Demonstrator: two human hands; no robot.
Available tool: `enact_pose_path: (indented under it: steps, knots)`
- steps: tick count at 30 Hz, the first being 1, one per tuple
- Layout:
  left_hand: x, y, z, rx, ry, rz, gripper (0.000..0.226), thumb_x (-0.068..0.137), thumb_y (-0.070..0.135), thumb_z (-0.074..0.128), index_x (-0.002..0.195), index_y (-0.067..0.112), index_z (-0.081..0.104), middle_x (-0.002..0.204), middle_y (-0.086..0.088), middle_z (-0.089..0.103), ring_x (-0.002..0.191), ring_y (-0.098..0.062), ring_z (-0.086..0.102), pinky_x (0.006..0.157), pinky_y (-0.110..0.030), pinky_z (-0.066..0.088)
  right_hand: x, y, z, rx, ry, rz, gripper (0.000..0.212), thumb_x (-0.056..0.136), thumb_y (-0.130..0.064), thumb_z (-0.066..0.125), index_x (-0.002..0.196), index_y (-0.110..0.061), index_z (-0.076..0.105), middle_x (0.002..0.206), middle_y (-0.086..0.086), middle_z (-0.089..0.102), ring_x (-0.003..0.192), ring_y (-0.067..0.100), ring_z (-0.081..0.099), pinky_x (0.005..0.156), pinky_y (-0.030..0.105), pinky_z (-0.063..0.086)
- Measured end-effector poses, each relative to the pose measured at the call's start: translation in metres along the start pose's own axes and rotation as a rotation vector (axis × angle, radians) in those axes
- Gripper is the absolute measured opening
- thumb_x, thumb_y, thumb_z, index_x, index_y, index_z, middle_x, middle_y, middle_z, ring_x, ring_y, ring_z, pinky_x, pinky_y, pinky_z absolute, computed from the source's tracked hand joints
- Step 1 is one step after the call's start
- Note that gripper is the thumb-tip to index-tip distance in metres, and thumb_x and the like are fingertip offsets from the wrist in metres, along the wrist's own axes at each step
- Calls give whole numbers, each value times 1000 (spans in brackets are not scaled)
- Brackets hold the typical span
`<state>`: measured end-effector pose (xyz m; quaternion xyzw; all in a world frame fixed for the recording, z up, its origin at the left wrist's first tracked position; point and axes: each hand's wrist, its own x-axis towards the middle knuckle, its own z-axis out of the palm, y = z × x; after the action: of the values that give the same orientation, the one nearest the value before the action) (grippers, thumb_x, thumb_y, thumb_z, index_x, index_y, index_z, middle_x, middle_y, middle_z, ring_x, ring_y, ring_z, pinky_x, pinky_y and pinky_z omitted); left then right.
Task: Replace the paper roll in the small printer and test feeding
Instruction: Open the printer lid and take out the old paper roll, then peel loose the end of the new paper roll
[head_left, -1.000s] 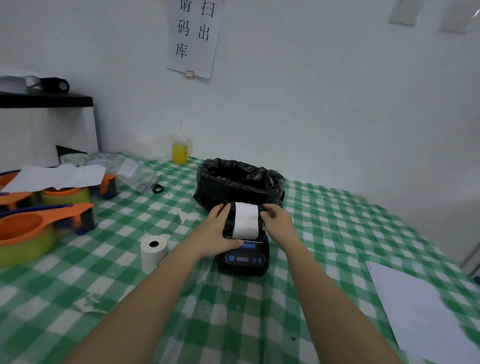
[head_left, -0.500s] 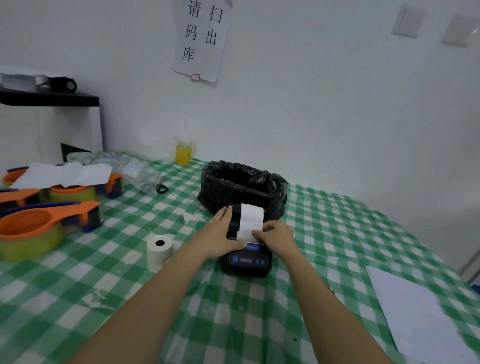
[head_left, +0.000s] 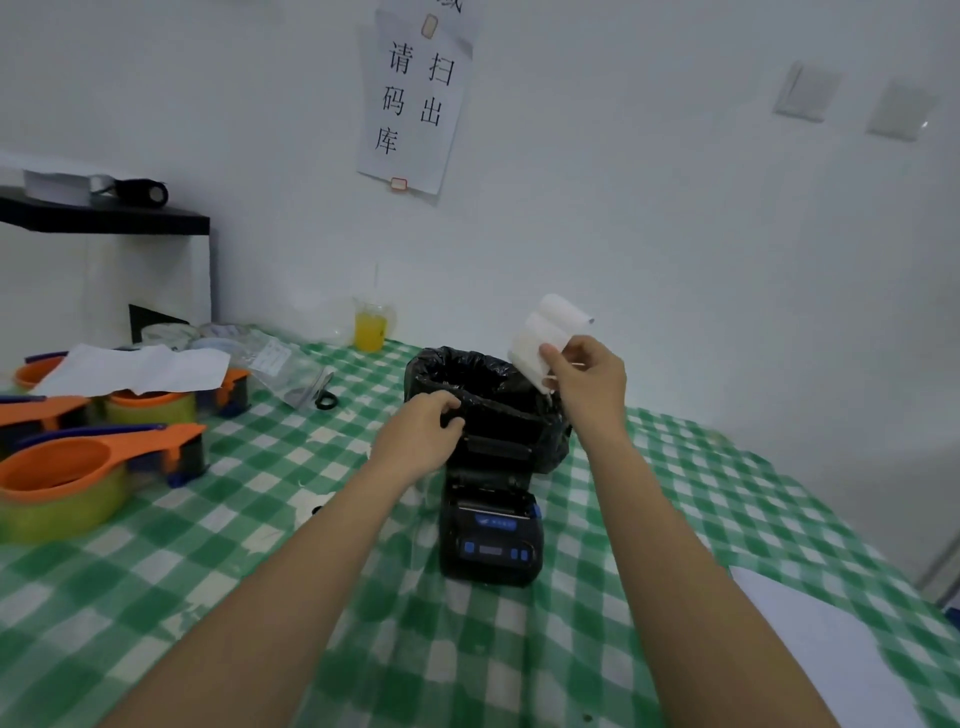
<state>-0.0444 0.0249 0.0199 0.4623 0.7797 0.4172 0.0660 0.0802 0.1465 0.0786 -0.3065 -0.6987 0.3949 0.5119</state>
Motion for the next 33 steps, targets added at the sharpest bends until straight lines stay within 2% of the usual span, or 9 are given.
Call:
enact_pose_path:
  steps: [5, 7, 9, 12, 15, 19, 24, 29, 33]
  knots:
    - [20, 5, -14, 53, 63, 13, 33, 94, 26, 46, 124, 17, 55, 127, -1, 62, 114, -21, 58, 95, -37, 49, 45, -9, 33, -61, 84, -56, 18, 83, -22, 67, 76, -7, 62, 77, 5, 63, 70, 34, 68, 64, 37, 54]
    - [26, 7, -16, 55, 69, 12, 32, 93, 26, 46, 123, 18, 56, 123, -1, 63, 112, -22, 58, 95, -40, 49, 54, 6, 44, -263, -61, 17, 20, 81, -25, 70, 74, -8, 62, 77, 10, 62, 72, 31, 62, 65, 34, 48]
    - [28, 9, -18, 62, 69, 7, 32, 93, 27, 46, 122, 20, 57, 120, 1, 64, 110, -22, 58, 93, -41, 49, 51, 21, 48, -411, -229, 130, 26, 78, -22, 73, 90, 1, 68, 93, 21, 69, 85, 30, 64, 80, 37, 53]
    - [26, 6, -19, 69, 59, 8, 30, 93, 27, 45, 120, 21, 57, 119, 2, 64, 108, -20, 59, 91, -40, 50, 37, 25, 47, -395, -227, 92, 34, 82, -16, 68, 112, 0, 65, 112, 17, 69, 102, 29, 66, 95, 35, 50]
    - [16, -4, -20, 66, 62, -4, 29, 92, 26, 48, 118, 21, 59, 118, 1, 65, 106, -21, 59, 91, -41, 50, 8, 13, 43, -421, -255, -69, 25, 86, -19, 63, 108, -9, 69, 110, 7, 71, 102, 19, 65, 89, 24, 47]
    - [-10, -27, -26, 119, 63, -28, 34, 91, 29, 53, 121, 16, 60, 124, -4, 64, 113, -24, 58, 95, -40, 49, -37, 4, 38, -427, -341, -212, 19, 87, -23, 62, 104, -17, 70, 100, -1, 73, 91, 11, 64, 86, 28, 52]
    - [-42, -65, -41, 303, -119, -169, 61, 83, 54, 55, 131, 17, 50, 140, -9, 50, 128, -31, 45, 102, -45, 42, -85, -2, 43, -600, -503, -363, 29, 92, -26, 54, 119, -19, 62, 90, -5, 65, 83, 15, 61, 76, 35, 54]
    - [-70, -79, -50, 281, -290, -290, 89, 75, 57, 65, 145, 16, 28, 152, -8, 33, 133, -29, 41, 103, -41, 41, -115, 6, 59, -673, -616, -358, 30, 94, -25, 50, 122, -18, 61, 109, 3, 70, 94, 20, 64, 79, 38, 55]
    - [-79, -90, -50, 211, -198, -278, 70, 78, 45, 69, 135, 12, 45, 140, -10, 49, 120, -28, 52, 88, -36, 45, -129, 15, 65, -675, -661, -278, 29, 93, -24, 50, 118, -19, 63, 110, 4, 69, 95, 22, 64, 81, 41, 55]
